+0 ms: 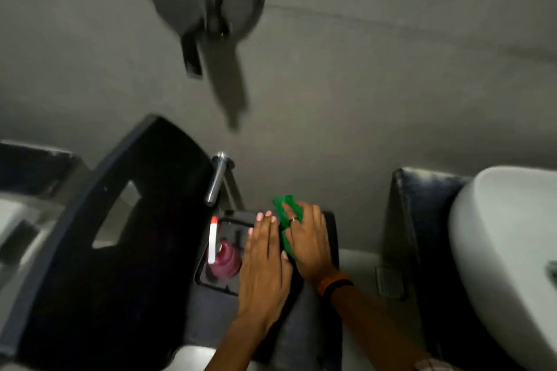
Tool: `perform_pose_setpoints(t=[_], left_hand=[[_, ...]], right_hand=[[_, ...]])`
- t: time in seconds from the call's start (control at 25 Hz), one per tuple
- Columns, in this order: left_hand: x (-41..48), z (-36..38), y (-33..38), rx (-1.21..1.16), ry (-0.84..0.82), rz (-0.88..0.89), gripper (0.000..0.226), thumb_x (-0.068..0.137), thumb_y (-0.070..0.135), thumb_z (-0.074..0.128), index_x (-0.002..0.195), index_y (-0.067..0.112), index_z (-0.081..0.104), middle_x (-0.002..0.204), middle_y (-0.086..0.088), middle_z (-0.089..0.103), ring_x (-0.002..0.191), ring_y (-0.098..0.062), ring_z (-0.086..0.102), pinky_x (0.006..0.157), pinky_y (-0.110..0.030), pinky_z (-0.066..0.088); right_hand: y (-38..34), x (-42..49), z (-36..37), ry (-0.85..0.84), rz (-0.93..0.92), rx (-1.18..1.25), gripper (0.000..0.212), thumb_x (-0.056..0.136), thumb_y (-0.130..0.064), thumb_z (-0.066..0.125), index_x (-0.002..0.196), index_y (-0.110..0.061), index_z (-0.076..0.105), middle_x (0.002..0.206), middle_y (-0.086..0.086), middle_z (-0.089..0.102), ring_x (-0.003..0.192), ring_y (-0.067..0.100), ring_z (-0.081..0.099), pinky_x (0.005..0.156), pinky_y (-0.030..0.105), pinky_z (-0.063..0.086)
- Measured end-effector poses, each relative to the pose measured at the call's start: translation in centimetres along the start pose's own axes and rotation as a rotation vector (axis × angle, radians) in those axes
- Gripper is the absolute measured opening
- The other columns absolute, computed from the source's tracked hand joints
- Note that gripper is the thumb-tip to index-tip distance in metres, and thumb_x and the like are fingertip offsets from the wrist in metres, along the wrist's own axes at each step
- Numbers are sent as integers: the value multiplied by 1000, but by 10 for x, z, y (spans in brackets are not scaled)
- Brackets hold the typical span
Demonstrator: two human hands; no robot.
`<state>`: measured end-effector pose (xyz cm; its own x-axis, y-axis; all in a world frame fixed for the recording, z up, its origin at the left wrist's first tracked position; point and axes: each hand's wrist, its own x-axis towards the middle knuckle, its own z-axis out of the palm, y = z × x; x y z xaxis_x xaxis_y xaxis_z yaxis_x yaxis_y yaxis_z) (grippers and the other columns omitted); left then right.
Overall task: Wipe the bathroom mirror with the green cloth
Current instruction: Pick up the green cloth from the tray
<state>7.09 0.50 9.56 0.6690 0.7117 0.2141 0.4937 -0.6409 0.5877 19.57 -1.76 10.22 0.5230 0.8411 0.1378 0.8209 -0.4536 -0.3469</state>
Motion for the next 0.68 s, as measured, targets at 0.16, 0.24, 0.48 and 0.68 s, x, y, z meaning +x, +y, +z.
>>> perform_pose_setpoints(t=[0.16,0.24,0.48,0.68], left_hand=[[67,-95,96,-3,201,198,62,96,22,36,153,-1,31,164,-14,28,156,-20,13,127,-39,9],[99,-142,150,12,293,293,62,97,22,36,154,-1,30,164,-15,28,156,-22,13,126,-41,11],[188,-280,318,90,527,543,64,98,25,38,155,-2,27,165,-17,25,156,-27,13,127,-42,9],[254,-371,422,152,715,703,67,100,32,34,156,-1,24,166,-18,23,156,-27,11,127,-43,9]], right_hand=[[-20,26,-152,161,-50,20,64,89,-7,51,152,-15,43,146,14,50,130,34,48,112,44,41],[-33,39,-240,275,-100,-12,64,90,-9,52,152,-17,42,147,11,49,130,32,48,111,41,41],[-42,76,-485,727,-207,-127,54,86,-4,62,139,-8,58,131,18,61,116,38,60,96,45,55],[-42,110,-636,1087,-251,-226,47,84,1,61,131,-1,62,123,24,64,108,42,62,89,47,59]])
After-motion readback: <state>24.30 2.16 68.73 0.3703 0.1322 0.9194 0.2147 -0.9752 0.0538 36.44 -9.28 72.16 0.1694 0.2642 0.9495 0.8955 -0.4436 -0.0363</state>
